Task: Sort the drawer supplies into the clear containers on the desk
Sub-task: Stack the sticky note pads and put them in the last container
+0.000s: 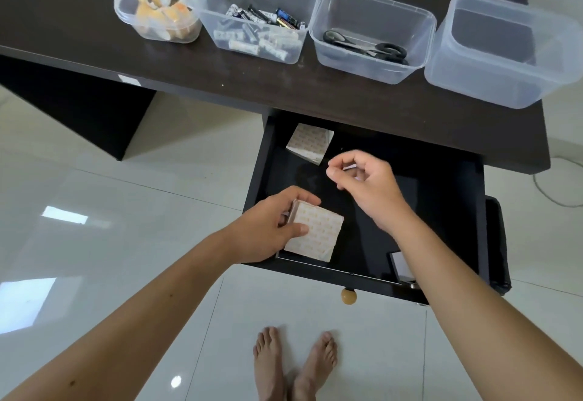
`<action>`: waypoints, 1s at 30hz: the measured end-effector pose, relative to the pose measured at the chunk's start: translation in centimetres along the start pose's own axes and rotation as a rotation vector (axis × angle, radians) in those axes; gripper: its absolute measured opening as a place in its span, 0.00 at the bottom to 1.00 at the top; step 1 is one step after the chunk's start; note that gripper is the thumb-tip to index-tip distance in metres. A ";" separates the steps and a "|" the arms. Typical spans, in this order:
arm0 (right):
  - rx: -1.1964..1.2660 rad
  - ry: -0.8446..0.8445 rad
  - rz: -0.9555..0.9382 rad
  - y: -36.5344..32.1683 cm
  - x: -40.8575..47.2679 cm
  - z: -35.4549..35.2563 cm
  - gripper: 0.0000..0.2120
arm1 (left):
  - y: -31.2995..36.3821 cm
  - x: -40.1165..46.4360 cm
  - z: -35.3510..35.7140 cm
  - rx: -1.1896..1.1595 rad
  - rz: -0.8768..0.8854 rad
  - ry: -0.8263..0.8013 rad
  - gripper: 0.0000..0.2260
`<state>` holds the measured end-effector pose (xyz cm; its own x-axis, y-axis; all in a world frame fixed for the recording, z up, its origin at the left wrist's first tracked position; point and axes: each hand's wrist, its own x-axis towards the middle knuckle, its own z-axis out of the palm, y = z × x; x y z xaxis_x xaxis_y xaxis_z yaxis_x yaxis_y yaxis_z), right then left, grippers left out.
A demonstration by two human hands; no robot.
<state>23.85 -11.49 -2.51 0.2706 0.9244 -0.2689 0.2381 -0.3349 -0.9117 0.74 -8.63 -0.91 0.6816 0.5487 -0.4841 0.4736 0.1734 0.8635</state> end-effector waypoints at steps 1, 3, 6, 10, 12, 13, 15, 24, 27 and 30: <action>-0.020 0.021 -0.013 0.1 0.9 0.2 0.04 | 0.0 0.1 0.1 -0.005 -0.004 -0.001 0.19; -0.043 0.065 -0.032 0.4 2.7 0.8 0.08 | 0.0 0.2 0.1 -0.019 -0.016 -0.002 0.19; -0.103 0.112 -0.032 0.9 4.8 1.7 0.15 | 0.0 0.1 0.1 -0.035 -0.018 -0.011 0.19; -0.277 0.166 -0.039 1.8 6.3 2.6 0.27 | 0.0 0.0 -0.2 -0.073 -0.005 0.001 0.18; -0.385 0.162 -0.062 2.3 6.7 2.8 0.31 | 0.0 -0.1 -0.2 -0.084 0.002 0.016 0.18; -0.444 0.142 -0.083 2.5 6.8 2.8 0.32 | 0.0 -0.1 -0.1 -0.090 0.005 0.020 0.18; -0.533 0.107 -0.119 2.6 6.8 2.6 0.33 | 0.0 -0.1 -0.1 -0.099 0.009 0.021 0.18; -0.622 -0.013 -0.174 2.9 4.8 0.4 0.28 | 0.3 -0.5 -0.5 -0.128 0.010 0.056 0.19; -0.493 0.054 -0.102 2.9 4.7 0.5 0.30 | 0.5 -0.5 -0.5 -0.137 0.008 0.070 0.19; -0.452 0.087 -0.058 2.8 5.0 1.0 0.39 | 0.6 -0.5 -0.4 -0.124 0.005 0.075 0.19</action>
<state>24.93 -7.63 -6.71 0.3175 0.9316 -0.1771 0.6324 -0.3472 -0.6925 0.43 -8.48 -0.12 0.6383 0.6085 -0.4715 0.3944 0.2674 0.8792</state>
